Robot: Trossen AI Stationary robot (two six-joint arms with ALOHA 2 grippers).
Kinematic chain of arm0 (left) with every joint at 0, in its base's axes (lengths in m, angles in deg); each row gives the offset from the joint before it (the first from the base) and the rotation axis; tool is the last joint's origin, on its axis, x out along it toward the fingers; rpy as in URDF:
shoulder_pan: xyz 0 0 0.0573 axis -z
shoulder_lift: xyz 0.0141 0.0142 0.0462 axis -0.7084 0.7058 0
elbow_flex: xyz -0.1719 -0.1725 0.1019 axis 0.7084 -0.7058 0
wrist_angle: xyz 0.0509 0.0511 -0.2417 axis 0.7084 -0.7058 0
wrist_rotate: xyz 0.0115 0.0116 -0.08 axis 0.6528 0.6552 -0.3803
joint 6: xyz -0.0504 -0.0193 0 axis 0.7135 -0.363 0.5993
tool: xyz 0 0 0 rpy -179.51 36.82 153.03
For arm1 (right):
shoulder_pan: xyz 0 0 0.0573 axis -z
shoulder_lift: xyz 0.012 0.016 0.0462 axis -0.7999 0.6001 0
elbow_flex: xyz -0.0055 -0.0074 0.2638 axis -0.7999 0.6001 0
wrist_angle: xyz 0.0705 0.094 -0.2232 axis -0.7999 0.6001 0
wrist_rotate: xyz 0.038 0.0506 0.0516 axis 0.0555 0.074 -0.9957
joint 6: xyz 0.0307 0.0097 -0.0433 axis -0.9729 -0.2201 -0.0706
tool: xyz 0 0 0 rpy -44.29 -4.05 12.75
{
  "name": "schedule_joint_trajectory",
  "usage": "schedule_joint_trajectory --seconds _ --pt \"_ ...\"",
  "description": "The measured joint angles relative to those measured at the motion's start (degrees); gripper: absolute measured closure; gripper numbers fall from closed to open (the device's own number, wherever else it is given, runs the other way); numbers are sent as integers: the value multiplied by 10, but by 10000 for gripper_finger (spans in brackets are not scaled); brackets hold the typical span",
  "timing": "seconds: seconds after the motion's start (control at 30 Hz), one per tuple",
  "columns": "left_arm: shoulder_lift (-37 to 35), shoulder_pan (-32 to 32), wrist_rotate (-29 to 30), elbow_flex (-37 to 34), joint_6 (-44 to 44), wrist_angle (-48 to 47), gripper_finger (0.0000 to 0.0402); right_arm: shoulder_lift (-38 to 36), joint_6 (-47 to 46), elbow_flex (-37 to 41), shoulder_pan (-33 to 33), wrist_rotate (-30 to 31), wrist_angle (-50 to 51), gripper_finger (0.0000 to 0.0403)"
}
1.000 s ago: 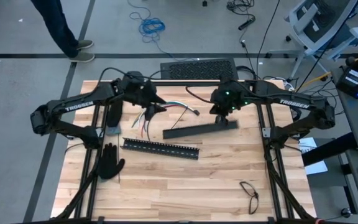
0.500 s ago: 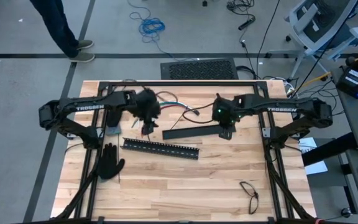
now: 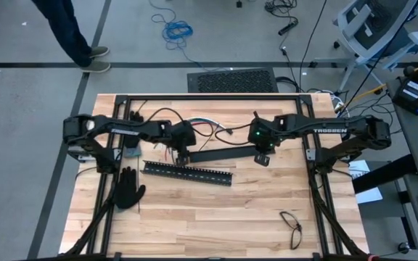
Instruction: Ziptie cables
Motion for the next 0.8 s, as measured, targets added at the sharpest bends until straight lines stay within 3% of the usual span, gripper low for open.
schedule_joint_trajectory --seconds 0.13,0.33,0.57,0.67,0.8 --pt "24 2 -2 -10 42 52 183 -9 1 0 0 -1 -1 403" --pt "59 14 -2 -10 43 60 183 -27 6 0 0 -1 -1 403" --pt "123 20 19 -8 45 130 191 -42 -15 0 0 -1 0 403" --pt "151 23 48 -6 46 151 229 -50 -33 0 0 -2 2 403" --pt "178 23 52 -4 60 186 341 -67 -59 0 -5 -1 3 403"
